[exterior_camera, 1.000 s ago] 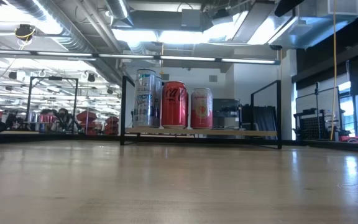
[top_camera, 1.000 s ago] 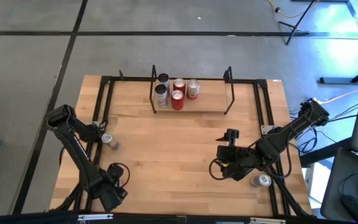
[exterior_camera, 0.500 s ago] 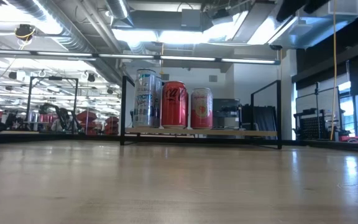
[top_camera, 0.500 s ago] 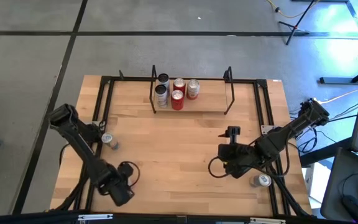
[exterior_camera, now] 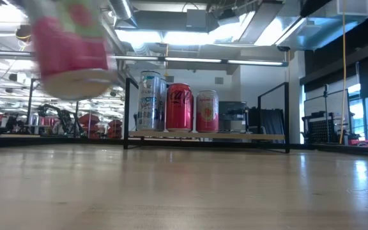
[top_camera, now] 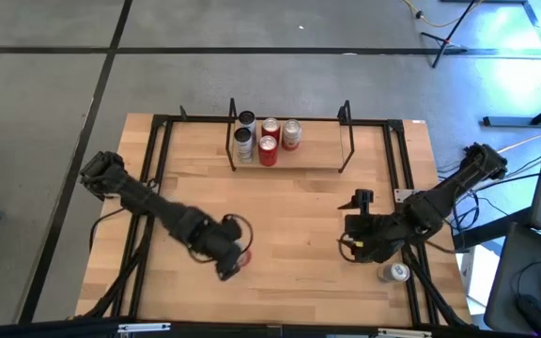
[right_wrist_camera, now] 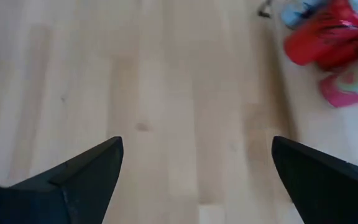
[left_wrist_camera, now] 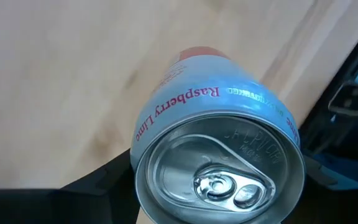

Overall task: Place canned beverage on shelf
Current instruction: Put the pink soda can on the shelf

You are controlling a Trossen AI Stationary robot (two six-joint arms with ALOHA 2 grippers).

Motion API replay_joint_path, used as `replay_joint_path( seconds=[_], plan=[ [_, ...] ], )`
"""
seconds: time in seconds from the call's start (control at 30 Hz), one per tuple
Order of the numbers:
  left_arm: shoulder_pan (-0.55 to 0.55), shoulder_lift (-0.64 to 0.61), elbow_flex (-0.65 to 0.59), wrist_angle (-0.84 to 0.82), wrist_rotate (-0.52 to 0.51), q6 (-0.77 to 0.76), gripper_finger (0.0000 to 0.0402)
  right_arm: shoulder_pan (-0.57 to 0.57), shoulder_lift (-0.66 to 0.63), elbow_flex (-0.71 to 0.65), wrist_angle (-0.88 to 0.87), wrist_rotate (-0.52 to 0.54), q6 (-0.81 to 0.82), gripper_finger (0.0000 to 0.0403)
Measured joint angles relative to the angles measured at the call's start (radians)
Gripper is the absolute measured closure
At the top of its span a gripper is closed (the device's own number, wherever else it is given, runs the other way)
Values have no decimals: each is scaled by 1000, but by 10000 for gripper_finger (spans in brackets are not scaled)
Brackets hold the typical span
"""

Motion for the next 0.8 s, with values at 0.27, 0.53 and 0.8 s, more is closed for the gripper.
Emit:
replay_joint_path(
  seconds=[0.27, 0.53, 0.8],
  plan=[
    [153, 1, 23, 52, -17, 224, 146, -2, -105, -232, 310, -63, 13, 8],
    [224, 148, 110, 43, 90, 386, 146, -2, -76, -306, 436, -98, 30, 8],
    [227, 389, 379, -120, 92, 539, 147, -2, -32, -306, 429, -89, 30, 8]
  ],
)
